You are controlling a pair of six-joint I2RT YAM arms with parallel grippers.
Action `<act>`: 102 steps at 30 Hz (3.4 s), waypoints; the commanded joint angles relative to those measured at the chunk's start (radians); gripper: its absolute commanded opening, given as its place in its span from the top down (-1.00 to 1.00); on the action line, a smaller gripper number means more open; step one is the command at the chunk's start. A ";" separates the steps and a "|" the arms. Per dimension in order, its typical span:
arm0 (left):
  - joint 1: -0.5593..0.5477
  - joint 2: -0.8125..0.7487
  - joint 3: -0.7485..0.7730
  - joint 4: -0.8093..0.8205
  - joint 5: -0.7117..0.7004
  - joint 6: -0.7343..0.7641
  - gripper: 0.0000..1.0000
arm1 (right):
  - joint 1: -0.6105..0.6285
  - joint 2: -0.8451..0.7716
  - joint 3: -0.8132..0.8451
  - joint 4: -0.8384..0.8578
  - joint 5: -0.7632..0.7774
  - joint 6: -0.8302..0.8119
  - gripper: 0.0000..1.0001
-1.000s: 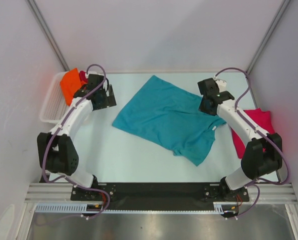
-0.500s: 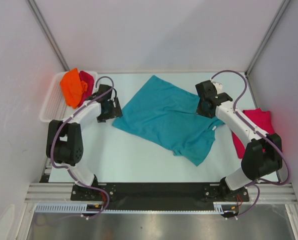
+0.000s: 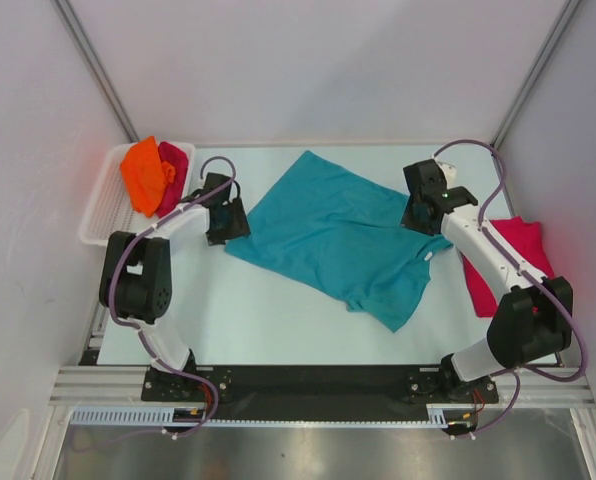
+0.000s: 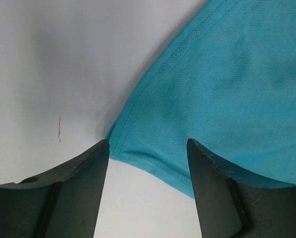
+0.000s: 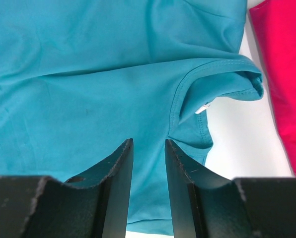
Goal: Fold and stack the t-shirts
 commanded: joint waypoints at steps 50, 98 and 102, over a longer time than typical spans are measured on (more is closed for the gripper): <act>-0.010 -0.049 -0.139 -0.008 -0.143 -0.084 -0.47 | -0.039 -0.073 0.065 -0.056 -0.021 -0.078 0.31; -0.099 -0.823 -0.427 -0.344 -0.040 -0.279 1.00 | 0.165 -0.323 -0.266 -0.105 -0.524 0.053 0.37; -0.124 -0.850 -0.430 -0.353 -0.095 -0.313 1.00 | 0.260 -0.396 -0.451 -0.036 -0.595 0.157 0.32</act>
